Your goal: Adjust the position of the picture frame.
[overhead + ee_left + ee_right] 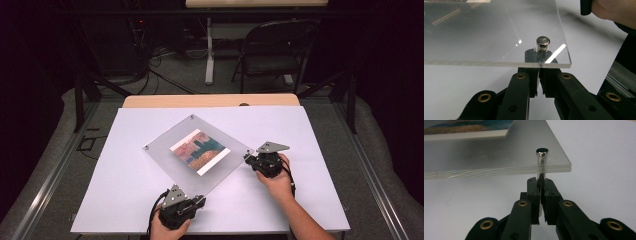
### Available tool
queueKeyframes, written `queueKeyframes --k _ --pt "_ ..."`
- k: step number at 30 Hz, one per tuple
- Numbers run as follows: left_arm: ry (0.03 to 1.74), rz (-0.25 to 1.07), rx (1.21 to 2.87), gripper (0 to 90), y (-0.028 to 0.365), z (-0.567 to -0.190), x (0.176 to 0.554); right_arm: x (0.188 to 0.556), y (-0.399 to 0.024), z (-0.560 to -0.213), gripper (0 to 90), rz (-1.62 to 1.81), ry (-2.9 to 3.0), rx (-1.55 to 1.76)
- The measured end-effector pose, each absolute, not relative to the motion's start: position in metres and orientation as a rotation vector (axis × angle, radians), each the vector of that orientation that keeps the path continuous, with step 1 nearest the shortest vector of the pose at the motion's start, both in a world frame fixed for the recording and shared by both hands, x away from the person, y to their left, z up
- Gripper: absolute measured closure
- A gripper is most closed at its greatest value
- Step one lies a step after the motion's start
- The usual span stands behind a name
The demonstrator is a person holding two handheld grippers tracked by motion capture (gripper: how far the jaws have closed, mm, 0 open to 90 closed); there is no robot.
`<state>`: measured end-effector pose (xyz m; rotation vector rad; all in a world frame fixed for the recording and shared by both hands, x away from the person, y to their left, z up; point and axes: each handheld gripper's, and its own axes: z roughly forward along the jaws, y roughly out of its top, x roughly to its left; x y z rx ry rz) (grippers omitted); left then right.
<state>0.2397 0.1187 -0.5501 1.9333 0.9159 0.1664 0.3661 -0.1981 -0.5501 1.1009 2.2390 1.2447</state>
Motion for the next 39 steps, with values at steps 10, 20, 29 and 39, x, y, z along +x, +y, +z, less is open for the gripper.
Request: queueKeyframes --k 10,20,29,39 --pt "0.958 0.165 1.881 85.0 0.138 -0.540 0.255 0.355 -0.204 -0.539 85.6 1.285 2.234 1.109" --pt "1.003 0.174 1.852 85.0 0.150 -0.534 0.276 0.343 -0.207 -0.533 85.6 1.310 2.228 1.144" --pt "1.033 0.192 1.839 85.0 0.162 -0.528 0.298 0.330 -0.204 -0.526 85.6 1.347 2.212 1.182" --pt "1.041 0.209 1.846 84.8 0.168 -0.530 0.323 0.326 -0.200 -0.527 85.6 1.357 2.218 1.201"
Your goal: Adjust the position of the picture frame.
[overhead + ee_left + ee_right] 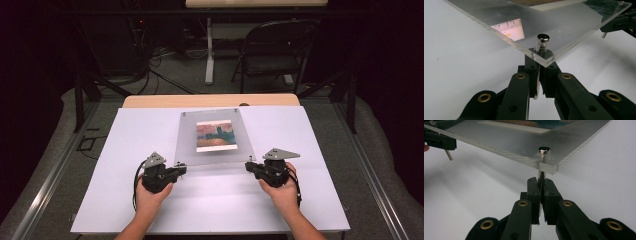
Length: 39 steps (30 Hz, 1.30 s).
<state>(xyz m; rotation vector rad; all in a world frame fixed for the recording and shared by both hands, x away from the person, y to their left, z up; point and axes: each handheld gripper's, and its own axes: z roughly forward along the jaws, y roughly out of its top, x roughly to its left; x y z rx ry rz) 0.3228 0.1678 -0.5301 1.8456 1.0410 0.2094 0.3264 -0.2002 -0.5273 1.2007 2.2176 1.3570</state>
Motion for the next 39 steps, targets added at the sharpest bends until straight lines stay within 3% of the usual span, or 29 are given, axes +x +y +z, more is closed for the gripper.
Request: queueKeyframes --k 39 --pt "1.106 0.246 1.853 83.8 0.153 -0.551 0.360 0.356 -0.201 -0.547 85.5 1.266 2.199 1.299"
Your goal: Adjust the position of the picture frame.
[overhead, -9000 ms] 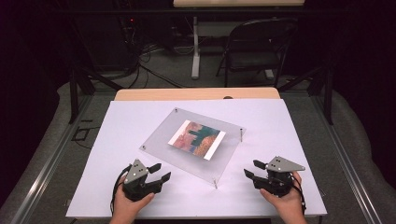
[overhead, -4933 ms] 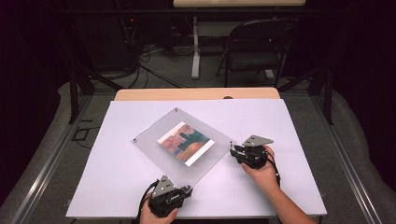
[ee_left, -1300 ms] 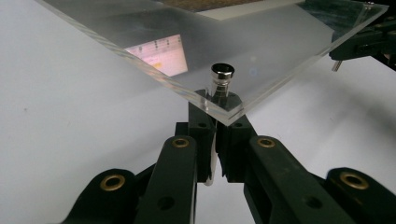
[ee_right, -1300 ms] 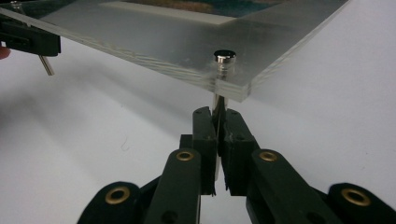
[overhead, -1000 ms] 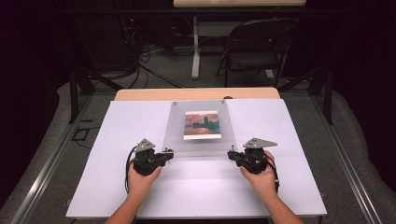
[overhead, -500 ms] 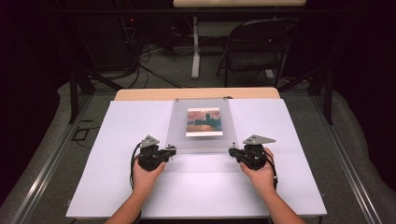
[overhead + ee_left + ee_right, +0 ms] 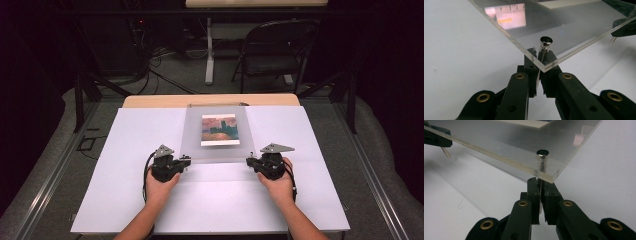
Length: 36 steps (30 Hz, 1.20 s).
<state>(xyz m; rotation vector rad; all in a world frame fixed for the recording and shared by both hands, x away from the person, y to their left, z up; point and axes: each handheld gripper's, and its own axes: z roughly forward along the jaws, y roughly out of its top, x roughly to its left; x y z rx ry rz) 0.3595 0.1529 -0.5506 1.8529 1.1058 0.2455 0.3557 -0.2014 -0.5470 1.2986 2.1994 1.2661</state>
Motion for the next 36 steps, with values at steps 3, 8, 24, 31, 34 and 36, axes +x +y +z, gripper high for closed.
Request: queueKeyframes --k 3,8,24,31,34,36 --pt "1.111 0.240 1.862 83.9 0.153 -0.551 0.359 0.355 -0.200 -0.549 85.6 1.262 2.205 1.299" --pt "1.106 0.245 1.855 84.3 0.154 -0.551 0.359 0.354 -0.200 -0.547 85.7 1.272 2.188 1.288" --pt "1.132 0.248 1.839 84.4 0.160 -0.552 0.359 0.352 -0.194 -0.542 85.7 1.278 2.206 1.235" --pt "1.121 0.262 1.862 84.5 0.155 -0.553 0.356 0.351 -0.196 -0.546 85.6 1.267 2.224 1.257" --pt "1.115 0.262 1.879 84.5 0.153 -0.553 0.354 0.352 -0.198 -0.548 85.6 1.257 2.227 1.267" --pt "1.118 0.262 1.880 84.5 0.152 -0.554 0.354 0.351 -0.199 -0.549 85.5 1.253 2.228 1.279"
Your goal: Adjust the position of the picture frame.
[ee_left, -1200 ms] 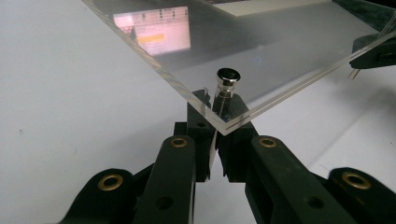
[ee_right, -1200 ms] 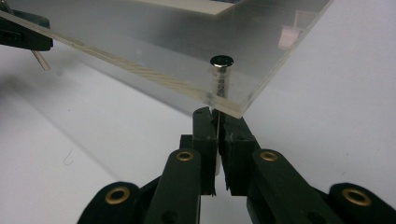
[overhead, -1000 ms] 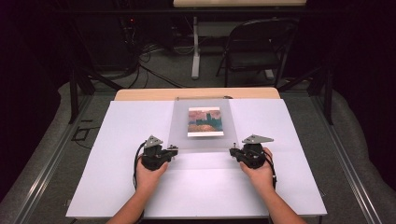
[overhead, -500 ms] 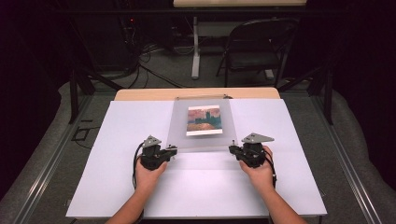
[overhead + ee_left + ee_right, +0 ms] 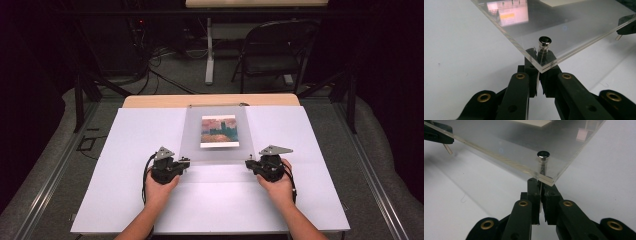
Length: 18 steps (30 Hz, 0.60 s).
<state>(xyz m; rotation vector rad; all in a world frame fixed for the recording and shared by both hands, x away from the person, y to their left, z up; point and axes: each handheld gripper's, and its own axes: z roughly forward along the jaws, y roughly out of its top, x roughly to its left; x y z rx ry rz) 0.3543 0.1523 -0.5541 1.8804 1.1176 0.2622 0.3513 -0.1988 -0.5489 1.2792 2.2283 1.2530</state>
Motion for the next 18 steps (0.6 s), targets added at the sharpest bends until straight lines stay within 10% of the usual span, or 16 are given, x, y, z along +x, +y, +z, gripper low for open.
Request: queueKeyframes --k 18 --pt "1.128 0.222 1.868 82.6 0.1556 -0.5623 0.3562 0.3528 -0.1975 -0.5596 85.2 1.234 2.256 1.277"
